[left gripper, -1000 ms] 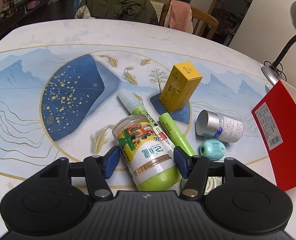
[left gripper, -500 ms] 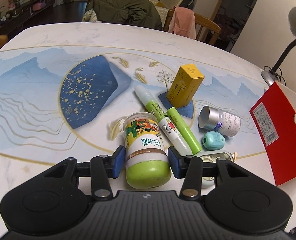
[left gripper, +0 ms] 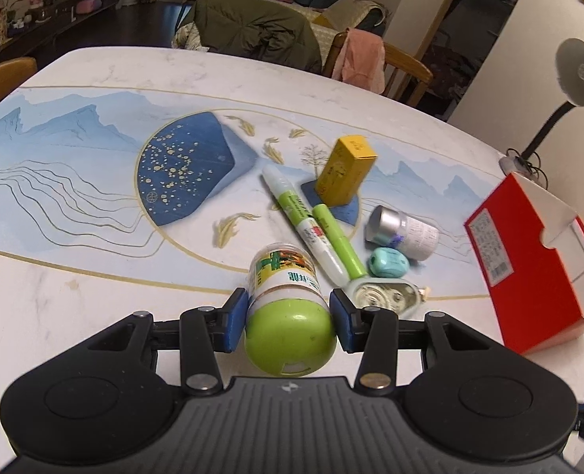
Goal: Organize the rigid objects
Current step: 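Carry the jar with the left tool while the right tool carries the sunglasses to the box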
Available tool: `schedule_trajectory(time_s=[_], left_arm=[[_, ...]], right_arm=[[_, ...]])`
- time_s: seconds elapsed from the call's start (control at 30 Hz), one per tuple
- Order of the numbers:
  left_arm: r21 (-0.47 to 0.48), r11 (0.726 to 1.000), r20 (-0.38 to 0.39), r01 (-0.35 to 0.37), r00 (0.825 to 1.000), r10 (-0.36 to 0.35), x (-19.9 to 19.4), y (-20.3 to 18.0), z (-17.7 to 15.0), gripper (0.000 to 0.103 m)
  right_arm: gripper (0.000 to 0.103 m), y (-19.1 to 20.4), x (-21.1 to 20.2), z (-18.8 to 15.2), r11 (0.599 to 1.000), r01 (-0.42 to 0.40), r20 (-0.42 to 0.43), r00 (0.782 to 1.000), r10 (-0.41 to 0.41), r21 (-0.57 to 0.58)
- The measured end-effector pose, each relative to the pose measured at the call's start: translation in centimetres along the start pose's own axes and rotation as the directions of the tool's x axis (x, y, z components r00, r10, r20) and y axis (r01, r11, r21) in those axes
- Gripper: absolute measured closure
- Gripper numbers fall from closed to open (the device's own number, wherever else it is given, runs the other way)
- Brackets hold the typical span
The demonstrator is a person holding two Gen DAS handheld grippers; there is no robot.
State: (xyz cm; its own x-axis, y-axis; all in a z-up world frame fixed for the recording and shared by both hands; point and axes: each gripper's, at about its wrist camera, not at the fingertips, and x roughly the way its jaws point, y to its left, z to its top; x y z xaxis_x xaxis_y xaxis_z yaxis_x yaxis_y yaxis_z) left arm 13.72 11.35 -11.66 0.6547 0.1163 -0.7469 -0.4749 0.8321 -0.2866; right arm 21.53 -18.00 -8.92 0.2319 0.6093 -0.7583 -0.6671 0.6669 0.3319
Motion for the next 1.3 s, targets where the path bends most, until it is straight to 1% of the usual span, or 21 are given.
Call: schedule_trajectory(time_s=[0.3, 0.43, 0.67, 0.93, 1.3], left_arm=[[-0.002, 0.999, 0.026, 0.045, 0.999, -0.045, -2.5, -3.1, -0.2, 0.059], [0.01, 0.997, 0.047, 0.075, 0.996, -0.076, -3.5, -5.2, 0.3, 0.059], [0.068, 0.99, 0.084, 0.127, 0.988, -0.133, -4.6, -9.9, 1.6, 0.059], [0.146, 0.975, 0.096, 0.168, 0.978, -0.183, -4.0, -15.6, 3.1, 0.059], [0.251, 0.941, 0.059, 0.227, 0.967, -0.249, -1.4, -23.6, 3.9, 0.059]], right_arm=[[0.098, -1.4, -2.7, 2.0, 0.999, -0.03, 0.084, 0.996, 0.029, 0.02], [0.098, -2.3, -3.9, 3.3, 0.999, -0.038, 0.122, 0.992, 0.036, 0.019], [0.098, -4.4, -6.0, 5.7, 0.999, -0.036, 0.196, 0.98, 0.033, 0.015], [0.098, -7.7, -7.6, 8.5, 0.999, -0.015, 0.264, 0.965, 0.007, 0.028], [0.098, -12.8, -8.6, 10.5, 0.997, 0.052, 0.285, 0.956, -0.067, 0.059]])
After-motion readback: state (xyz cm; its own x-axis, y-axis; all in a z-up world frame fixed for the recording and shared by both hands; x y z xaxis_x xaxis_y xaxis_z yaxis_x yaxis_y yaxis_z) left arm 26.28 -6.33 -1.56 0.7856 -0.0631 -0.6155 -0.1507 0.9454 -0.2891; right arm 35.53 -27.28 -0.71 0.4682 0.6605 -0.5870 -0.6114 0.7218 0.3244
